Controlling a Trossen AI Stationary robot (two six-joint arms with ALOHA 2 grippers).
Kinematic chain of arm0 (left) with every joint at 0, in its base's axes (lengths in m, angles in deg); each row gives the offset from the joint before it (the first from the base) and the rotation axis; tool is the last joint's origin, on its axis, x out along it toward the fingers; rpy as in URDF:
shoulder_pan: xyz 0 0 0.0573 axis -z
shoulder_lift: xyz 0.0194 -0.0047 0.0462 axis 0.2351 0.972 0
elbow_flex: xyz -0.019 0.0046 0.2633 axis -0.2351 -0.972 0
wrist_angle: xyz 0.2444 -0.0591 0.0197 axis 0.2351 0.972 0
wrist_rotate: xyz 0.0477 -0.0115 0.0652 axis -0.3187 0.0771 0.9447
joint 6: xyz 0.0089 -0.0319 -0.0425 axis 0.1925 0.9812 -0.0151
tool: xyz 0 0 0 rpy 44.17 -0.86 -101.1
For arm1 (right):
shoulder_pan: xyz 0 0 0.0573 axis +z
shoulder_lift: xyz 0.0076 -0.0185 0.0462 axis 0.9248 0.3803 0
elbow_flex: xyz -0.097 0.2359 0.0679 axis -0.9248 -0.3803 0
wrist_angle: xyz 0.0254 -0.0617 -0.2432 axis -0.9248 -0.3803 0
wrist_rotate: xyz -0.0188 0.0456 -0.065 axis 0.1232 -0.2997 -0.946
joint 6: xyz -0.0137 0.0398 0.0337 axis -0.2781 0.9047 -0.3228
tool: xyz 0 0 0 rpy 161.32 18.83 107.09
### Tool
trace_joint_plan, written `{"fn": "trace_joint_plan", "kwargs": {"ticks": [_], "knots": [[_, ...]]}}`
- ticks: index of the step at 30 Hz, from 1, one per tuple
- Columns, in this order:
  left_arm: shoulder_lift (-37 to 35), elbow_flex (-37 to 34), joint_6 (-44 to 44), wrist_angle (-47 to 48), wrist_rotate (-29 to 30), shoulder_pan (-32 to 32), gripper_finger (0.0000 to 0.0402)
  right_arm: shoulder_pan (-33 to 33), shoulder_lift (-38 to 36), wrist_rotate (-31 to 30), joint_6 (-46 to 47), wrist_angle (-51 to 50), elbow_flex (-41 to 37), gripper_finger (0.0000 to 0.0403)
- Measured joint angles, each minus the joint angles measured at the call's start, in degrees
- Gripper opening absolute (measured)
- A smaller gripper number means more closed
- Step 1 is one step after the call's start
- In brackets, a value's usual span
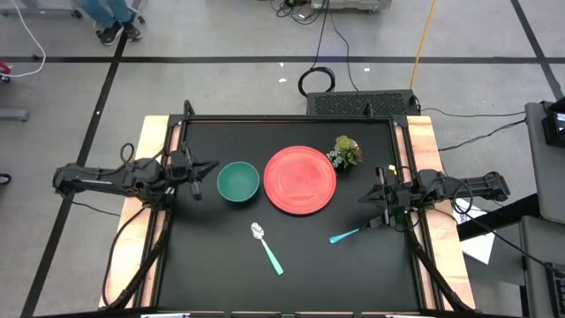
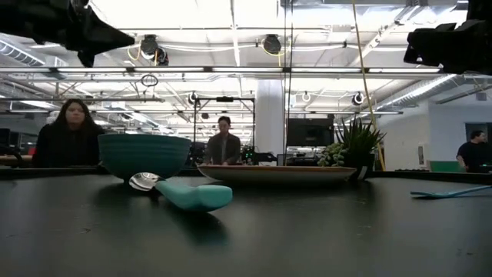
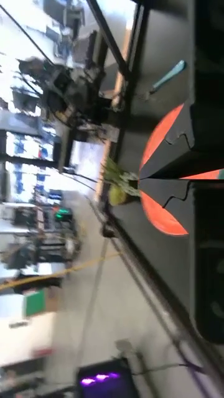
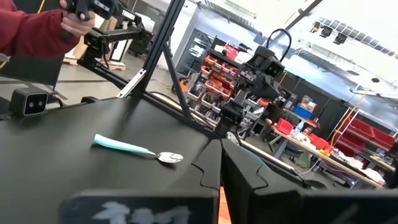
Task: Set table place
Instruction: Stack the green bowl on the orange plate
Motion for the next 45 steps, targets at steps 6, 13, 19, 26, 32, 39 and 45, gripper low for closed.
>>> {"fn": "trace_joint_plan", "kwargs": {"ticks": [6, 13, 19, 26, 32, 39, 45], "knots": [[1.99, 4.41, 4.53, 9.59, -0.74, -4.59, 0.0008, 0.00, 0.00, 0.00, 0.63, 2.19, 0.00, 0.0000], [8.37, 8.21, 4.80, 10.24, -7.79, -11.17, 0.0008, 0.00, 0.02, -3.01, 0.87, 2.31, -0.02, 0.0000], [16.14, 10.14, 4.68, 9.65, -16.89, -18.40, 0.0008, -0.01, 0.02, -9.04, 3.23, 2.31, -0.01, 0.0000], [26.69, 10.46, 3.65, 3.45, -29.13, -26.40, 0.0008, -0.02, 0.02, -9.03, 3.65, 2.31, 0.00, 0.0000], [31.79, 10.46, 2.49, 2.01, -33.37, -30.66, 0.0008, -0.02, 0.02, -9.03, 3.66, 2.31, -0.01, 0.0000], [35.46, 15.69, -0.41, 11.65, -40.11, -32.96, 0.0008, -0.01, 0.02, -9.03, 4.28, 2.30, -0.02, 0.0000], [41.53, 27.29, -4.55, 29.50, -38.83, -32.79, 0.0008, -0.02, 0.02, -9.03, 4.30, 2.29, 0.00, 0.0000]]}}
